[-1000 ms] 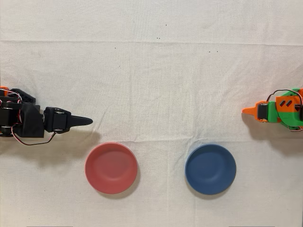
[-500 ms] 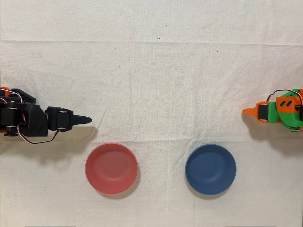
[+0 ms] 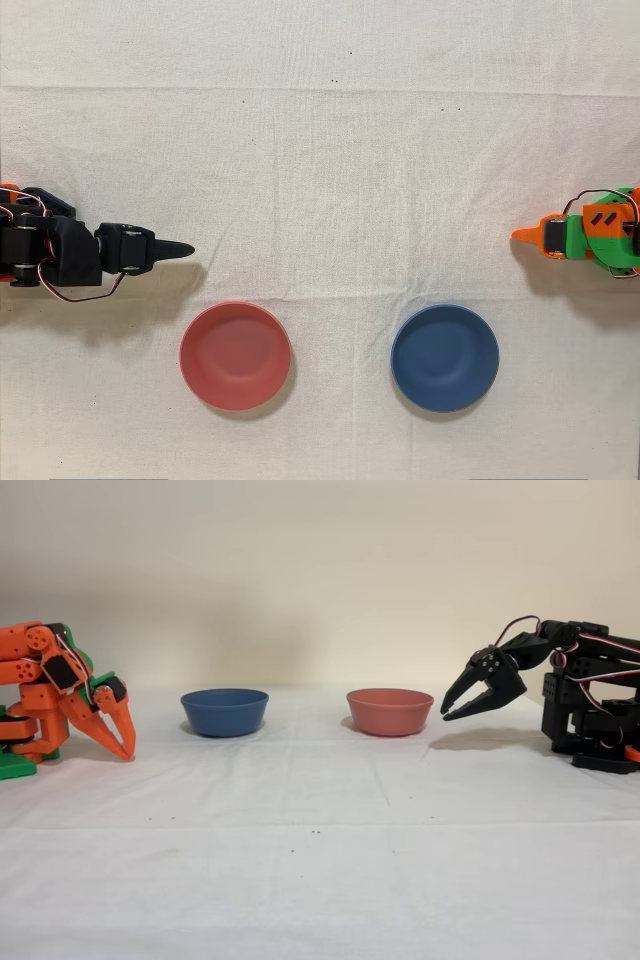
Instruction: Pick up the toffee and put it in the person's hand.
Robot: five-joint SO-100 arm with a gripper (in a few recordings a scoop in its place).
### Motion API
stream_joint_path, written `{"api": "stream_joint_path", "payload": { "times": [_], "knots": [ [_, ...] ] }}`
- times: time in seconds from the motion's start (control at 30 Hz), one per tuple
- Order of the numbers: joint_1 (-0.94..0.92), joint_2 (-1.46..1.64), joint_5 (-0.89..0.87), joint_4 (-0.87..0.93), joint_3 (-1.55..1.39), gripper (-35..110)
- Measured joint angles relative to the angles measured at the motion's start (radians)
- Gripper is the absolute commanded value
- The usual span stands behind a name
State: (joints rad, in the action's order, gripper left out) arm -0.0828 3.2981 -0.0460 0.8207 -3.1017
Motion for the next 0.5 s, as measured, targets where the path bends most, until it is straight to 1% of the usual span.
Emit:
{"api": "stream_joint_path", "payload": {
  "times": [0.5],
  "knots": [
    [0.012, 0.000, 0.009, -0.003, -0.043, 0]
  ]
}}
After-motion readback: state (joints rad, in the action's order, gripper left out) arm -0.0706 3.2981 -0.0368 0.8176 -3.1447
